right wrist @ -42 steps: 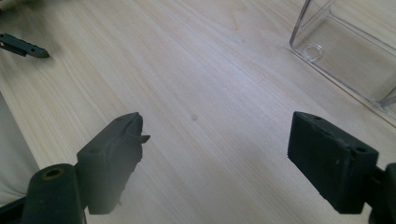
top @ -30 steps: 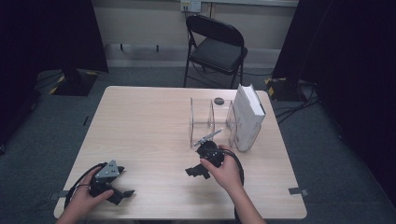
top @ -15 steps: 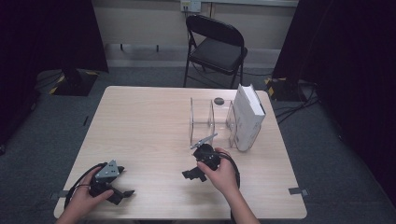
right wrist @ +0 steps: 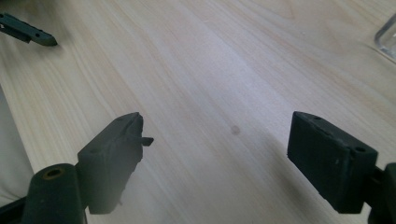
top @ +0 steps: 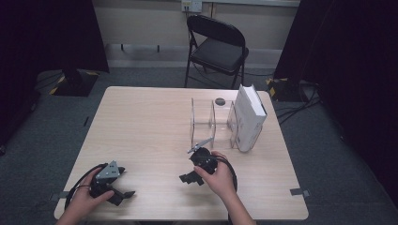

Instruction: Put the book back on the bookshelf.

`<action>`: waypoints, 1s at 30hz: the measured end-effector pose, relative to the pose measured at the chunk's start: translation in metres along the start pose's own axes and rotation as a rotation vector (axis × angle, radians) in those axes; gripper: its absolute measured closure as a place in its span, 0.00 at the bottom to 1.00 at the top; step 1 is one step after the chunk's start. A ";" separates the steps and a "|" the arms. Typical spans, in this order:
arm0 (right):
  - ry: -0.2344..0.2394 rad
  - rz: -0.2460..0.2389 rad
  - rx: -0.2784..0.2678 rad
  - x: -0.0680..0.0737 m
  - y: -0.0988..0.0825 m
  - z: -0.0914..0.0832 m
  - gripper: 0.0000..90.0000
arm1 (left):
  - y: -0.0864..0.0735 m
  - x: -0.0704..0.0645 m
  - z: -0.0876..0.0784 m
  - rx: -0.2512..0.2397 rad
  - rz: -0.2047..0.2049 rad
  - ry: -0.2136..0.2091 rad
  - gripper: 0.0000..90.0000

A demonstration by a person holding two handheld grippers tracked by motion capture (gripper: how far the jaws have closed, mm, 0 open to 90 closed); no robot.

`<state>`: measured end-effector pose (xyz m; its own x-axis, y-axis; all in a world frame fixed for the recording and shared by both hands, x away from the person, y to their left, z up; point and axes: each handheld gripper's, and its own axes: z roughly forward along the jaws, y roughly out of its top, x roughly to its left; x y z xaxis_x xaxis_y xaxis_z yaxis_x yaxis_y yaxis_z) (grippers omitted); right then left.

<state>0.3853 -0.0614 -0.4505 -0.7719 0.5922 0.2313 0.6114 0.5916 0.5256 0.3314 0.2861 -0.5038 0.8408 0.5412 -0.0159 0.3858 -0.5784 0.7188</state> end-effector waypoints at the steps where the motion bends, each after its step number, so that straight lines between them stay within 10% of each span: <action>1: -0.002 -0.002 0.002 0.000 0.000 0.001 0.20 | 0.000 0.000 0.000 0.001 0.002 0.001 0.00; 30: 0.022 -0.047 0.001 0.010 -0.009 0.030 0.18 | 0.000 0.000 0.000 0.001 0.002 0.000 0.00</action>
<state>0.3775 -0.0443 -0.4771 -0.8036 0.5512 0.2246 0.5744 0.6193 0.5352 0.3315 0.2862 -0.5037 0.8414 0.5402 -0.0142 0.3846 -0.5803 0.7179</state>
